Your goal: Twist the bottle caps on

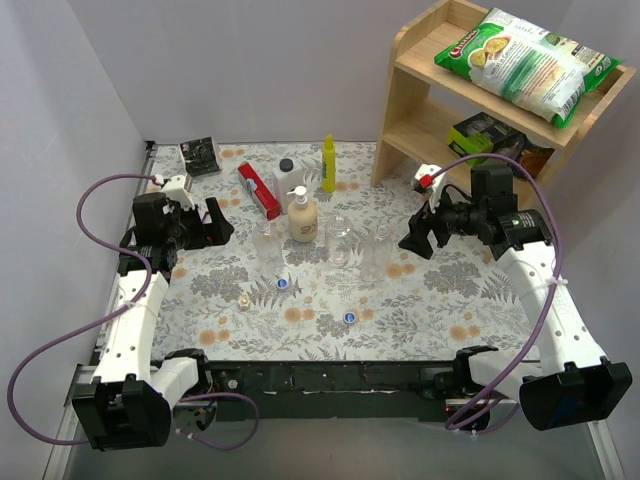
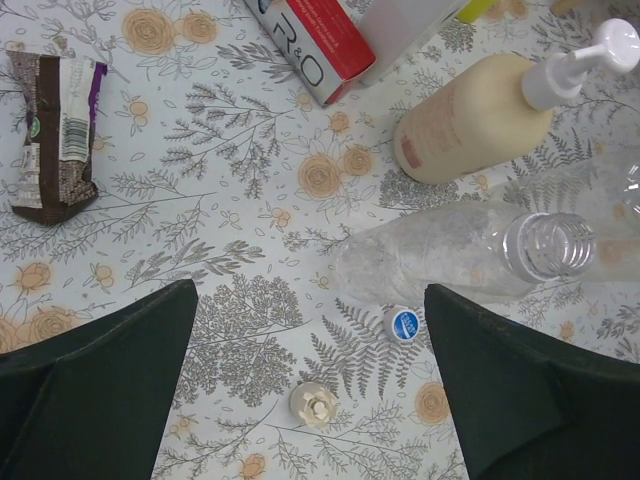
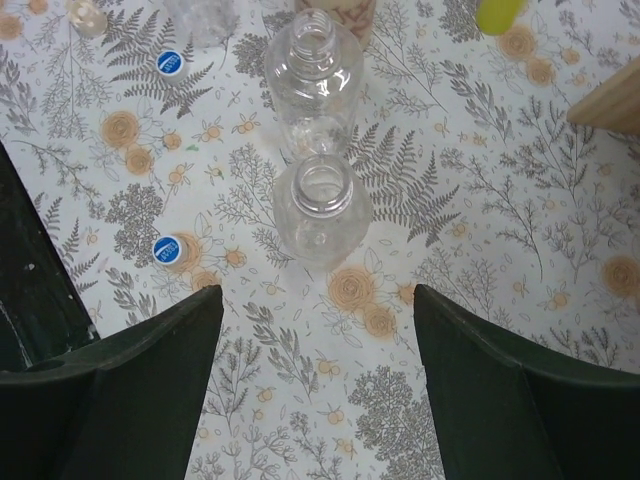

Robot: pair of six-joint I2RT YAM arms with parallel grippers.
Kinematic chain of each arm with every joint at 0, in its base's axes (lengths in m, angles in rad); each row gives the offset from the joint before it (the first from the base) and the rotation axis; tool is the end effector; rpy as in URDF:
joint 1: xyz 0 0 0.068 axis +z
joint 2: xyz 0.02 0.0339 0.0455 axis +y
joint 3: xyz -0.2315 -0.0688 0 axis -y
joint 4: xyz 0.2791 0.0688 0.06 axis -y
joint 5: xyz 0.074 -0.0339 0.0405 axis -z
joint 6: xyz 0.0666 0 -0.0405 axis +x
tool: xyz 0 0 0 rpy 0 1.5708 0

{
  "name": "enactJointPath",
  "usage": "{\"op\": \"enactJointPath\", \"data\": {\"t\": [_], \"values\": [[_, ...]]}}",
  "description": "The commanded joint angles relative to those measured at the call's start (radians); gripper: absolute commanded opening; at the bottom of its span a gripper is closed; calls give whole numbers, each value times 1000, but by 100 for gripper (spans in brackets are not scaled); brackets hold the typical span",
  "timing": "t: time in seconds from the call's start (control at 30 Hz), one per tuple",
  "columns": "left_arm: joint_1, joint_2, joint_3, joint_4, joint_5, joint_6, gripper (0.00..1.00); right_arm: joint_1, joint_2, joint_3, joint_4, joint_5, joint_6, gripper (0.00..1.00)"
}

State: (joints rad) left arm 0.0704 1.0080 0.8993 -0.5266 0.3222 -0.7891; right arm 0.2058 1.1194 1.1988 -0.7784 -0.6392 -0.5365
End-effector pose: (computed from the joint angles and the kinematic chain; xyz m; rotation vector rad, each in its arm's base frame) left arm 0.2916 -0.0006 0.2573 -0.7745 2.1360 -0.7467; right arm 0.2758 0.0982 0.3218 -1.0812 1.8705 0.5333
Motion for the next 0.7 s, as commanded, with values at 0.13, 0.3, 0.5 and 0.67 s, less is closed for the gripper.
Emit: {"op": "enactJointPath", "data": {"t": [0.13,0.3,0.5,0.67], "values": [[16,-13,18,-21,132,-1,98,46,-1,-36,109,-51,-28,84],[16,0,24,-26,146,14,98,73,-4,-123,264,-62,47,83],[14,0,46,-35,173,45,98,118,62,-153,416,-68,102,82],[14,1,62,-27,181,54,98,150,109,-189,539,7,139,80]]}}
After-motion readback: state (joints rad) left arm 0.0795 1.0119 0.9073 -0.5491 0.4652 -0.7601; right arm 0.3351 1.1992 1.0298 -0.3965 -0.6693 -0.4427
